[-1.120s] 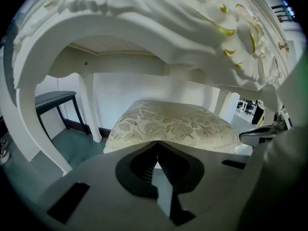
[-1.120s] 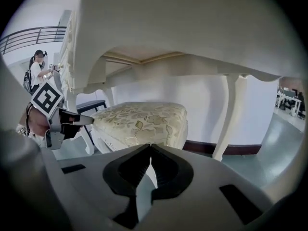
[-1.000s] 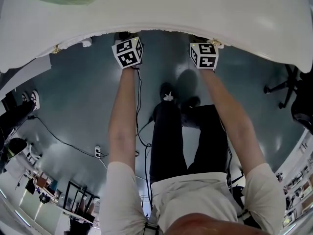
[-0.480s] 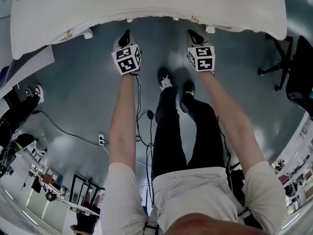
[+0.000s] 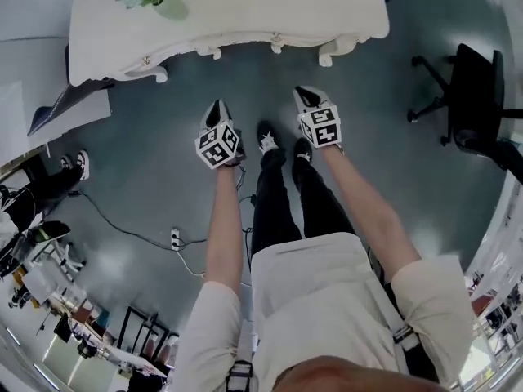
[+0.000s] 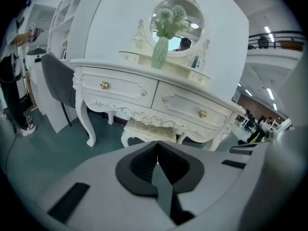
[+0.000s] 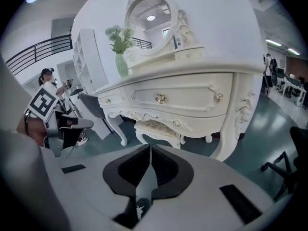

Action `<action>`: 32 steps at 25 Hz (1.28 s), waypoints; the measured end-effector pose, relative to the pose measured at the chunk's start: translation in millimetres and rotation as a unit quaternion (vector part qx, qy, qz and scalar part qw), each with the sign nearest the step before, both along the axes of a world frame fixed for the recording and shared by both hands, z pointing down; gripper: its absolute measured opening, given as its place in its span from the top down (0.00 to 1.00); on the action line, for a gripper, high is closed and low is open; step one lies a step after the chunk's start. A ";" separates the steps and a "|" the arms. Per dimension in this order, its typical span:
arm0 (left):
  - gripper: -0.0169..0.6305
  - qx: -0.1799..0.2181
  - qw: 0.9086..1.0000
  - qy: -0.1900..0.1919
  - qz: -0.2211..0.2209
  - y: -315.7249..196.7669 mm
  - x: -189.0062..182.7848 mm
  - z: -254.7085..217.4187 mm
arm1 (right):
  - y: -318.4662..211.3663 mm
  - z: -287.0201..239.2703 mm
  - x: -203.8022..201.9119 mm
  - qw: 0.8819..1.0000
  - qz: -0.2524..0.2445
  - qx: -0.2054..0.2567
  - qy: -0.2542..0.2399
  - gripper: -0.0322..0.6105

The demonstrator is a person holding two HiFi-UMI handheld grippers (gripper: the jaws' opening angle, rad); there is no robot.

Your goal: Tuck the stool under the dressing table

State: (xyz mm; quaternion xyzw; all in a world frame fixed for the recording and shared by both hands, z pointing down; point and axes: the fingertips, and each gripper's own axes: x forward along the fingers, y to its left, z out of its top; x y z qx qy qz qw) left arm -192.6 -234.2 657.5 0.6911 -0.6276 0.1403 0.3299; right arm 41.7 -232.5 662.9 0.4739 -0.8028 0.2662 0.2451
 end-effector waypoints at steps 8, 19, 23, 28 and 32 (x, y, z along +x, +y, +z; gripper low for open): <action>0.95 -0.009 1.000 -0.010 -0.007 105.1 26.0 -90.0 | 96.5 -72.7 -8.9 0.998 0.019 -0.037 -0.049 0.88; 0.95 -0.003 1.000 0.018 0.014 165.1 43.6 -163.5 | 136.0 -158.1 -34.4 0.977 -0.006 -0.065 -0.205 0.88; 0.95 0.013 0.999 -0.003 0.032 167.1 40.1 -181.8 | 139.2 -176.1 -24.2 0.979 -0.023 -0.054 -0.193 0.88; 0.95 0.036 0.997 -0.028 0.060 158.0 35.7 -199.8 | 132.8 -187.6 -11.3 0.983 -0.031 -0.028 -0.178 0.88; 0.95 0.037 0.995 -0.063 0.068 159.2 32.2 -201.0 | 134.8 -185.2 -9.8 0.987 -0.044 -0.024 -0.155 0.88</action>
